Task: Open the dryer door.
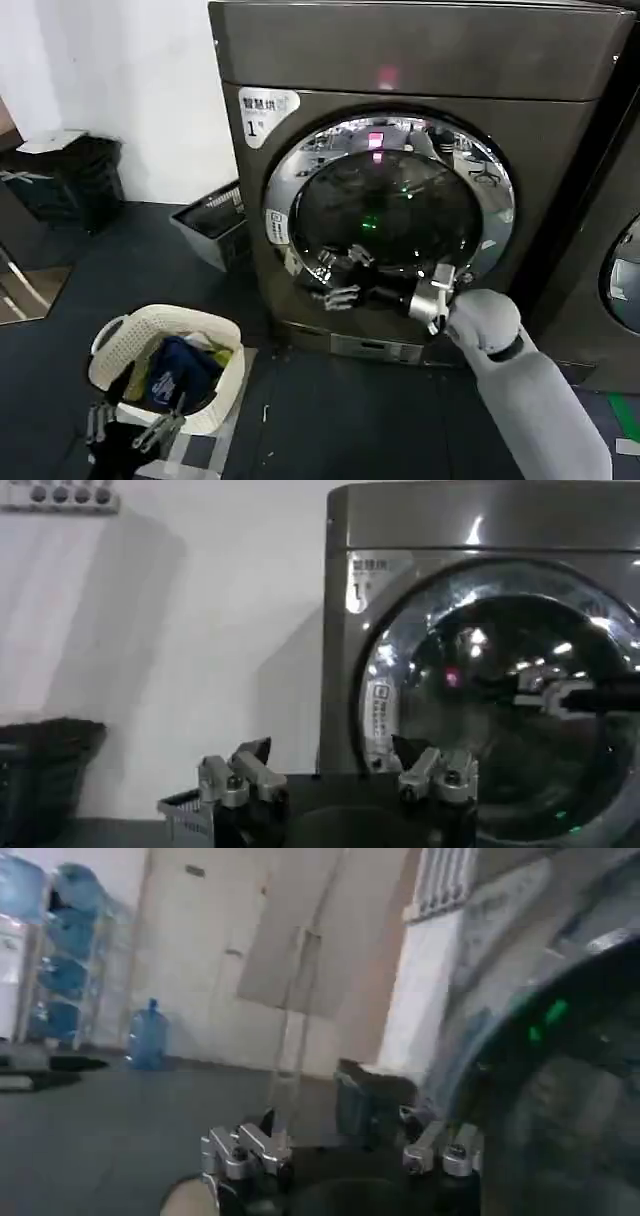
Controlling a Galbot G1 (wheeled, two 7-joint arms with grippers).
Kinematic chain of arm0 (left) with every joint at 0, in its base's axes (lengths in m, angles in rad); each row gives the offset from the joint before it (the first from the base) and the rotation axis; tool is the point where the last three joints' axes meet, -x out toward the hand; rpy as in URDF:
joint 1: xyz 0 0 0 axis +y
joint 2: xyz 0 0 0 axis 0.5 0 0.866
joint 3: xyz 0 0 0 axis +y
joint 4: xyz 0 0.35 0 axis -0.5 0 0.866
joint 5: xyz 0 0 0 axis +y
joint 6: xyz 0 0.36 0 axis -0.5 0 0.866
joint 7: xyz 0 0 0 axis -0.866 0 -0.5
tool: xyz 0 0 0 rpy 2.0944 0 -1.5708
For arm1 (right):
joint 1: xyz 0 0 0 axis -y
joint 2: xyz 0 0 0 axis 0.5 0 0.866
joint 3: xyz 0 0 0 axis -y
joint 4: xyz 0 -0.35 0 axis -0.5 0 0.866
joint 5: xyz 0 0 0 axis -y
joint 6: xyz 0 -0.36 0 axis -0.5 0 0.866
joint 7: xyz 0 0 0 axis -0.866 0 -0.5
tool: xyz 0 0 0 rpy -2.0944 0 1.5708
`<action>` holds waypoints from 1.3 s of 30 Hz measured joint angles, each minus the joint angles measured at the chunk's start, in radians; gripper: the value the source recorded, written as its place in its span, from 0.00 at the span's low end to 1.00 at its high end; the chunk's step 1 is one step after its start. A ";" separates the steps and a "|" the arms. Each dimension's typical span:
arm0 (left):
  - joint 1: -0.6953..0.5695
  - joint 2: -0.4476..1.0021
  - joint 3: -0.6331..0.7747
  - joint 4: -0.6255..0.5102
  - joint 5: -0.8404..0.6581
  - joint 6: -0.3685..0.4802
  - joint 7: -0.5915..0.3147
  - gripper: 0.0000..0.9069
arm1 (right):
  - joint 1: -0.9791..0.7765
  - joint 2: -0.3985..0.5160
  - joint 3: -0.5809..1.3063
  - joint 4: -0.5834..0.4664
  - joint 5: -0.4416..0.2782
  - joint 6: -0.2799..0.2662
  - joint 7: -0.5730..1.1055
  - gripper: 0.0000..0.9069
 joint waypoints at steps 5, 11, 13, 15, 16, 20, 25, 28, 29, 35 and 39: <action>0.003 0.000 0.000 0.000 0.010 -0.001 0.006 1.00 | 0.037 0.021 -0.026 -0.064 -0.007 0.020 0.003 1.00; 0.004 0.000 0.007 0.003 0.018 -0.002 0.002 1.00 | 0.082 0.049 -0.059 -0.132 -0.013 0.040 0.012 1.00; 0.007 0.000 0.007 0.000 0.016 -0.002 0.007 1.00 | 0.096 0.059 -0.070 -0.155 -0.012 0.047 0.013 1.00; 0.008 0.000 0.004 -0.002 0.016 -0.001 0.007 1.00 | 0.109 0.071 -0.082 -0.180 -0.015 0.050 0.013 1.00; 0.007 0.000 0.002 -0.003 0.016 -0.002 0.007 1.00 | 0.114 0.075 -0.085 -0.191 -0.019 0.052 0.013 1.00; 0.004 0.000 0.001 0.002 0.017 -0.005 0.003 1.00 | 0.137 0.097 -0.098 -0.235 -0.028 0.063 0.017 1.00; 0.003 0.000 0.003 0.009 0.015 0.000 0.004 1.00 | 0.164 0.126 -0.108 -0.293 -0.034 0.068 0.030 1.00; 0.003 0.000 0.002 0.012 0.016 0.000 0.003 1.00 | 0.183 0.151 -0.113 -0.330 -0.035 0.068 0.038 1.00; 0.002 0.000 0.002 0.012 0.013 0.000 -0.001 1.00 | 0.188 0.158 -0.116 -0.340 -0.036 0.069 0.040 1.00; -0.005 0.000 0.001 0.023 0.005 -0.007 -0.007 1.00 | 0.225 0.202 -0.134 -0.410 -0.059 0.084 0.039 1.00; -0.005 0.000 0.002 0.024 0.006 -0.007 -0.002 1.00 | 0.243 0.219 -0.143 -0.437 -0.060 0.082 0.036 1.00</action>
